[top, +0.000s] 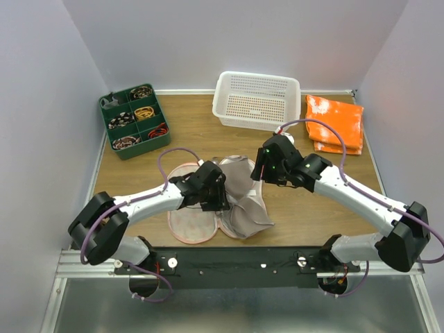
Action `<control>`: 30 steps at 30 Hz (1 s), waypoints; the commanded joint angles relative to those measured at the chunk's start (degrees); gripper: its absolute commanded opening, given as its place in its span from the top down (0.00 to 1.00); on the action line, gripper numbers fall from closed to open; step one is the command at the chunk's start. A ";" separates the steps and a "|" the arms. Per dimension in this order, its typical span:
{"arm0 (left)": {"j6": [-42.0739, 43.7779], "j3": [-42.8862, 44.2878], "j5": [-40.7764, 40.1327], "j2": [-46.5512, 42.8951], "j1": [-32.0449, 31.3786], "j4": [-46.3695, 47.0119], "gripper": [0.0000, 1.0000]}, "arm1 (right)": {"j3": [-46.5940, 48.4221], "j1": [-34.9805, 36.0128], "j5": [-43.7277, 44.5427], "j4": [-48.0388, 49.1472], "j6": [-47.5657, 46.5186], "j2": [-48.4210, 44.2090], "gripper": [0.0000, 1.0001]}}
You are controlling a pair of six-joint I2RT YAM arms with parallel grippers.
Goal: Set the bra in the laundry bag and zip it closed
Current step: Adjust the bra in the laundry bag.
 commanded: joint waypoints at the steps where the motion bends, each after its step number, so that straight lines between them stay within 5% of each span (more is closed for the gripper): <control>1: -0.69 0.76 -0.66 1.68 -0.67 2.13 0.49 | -0.87 -0.24 -0.28 0.89 0.25 -1.55 0.30; 11: 0.18 1.73 -2.59 2.30 -0.85 1.16 0.63 | -1.05 -0.24 -0.72 0.97 0.25 -1.29 0.31; 24: 6.86 8.67 -7.95 1.33 -0.85 -7.53 0.98 | -1.49 -0.24 -1.60 1.15 0.16 -1.55 0.31; 30: 10.29 10.87 -6.82 2.65 -0.76 -9.21 1.00 | -1.66 -0.24 -1.60 1.41 -0.02 -1.29 0.31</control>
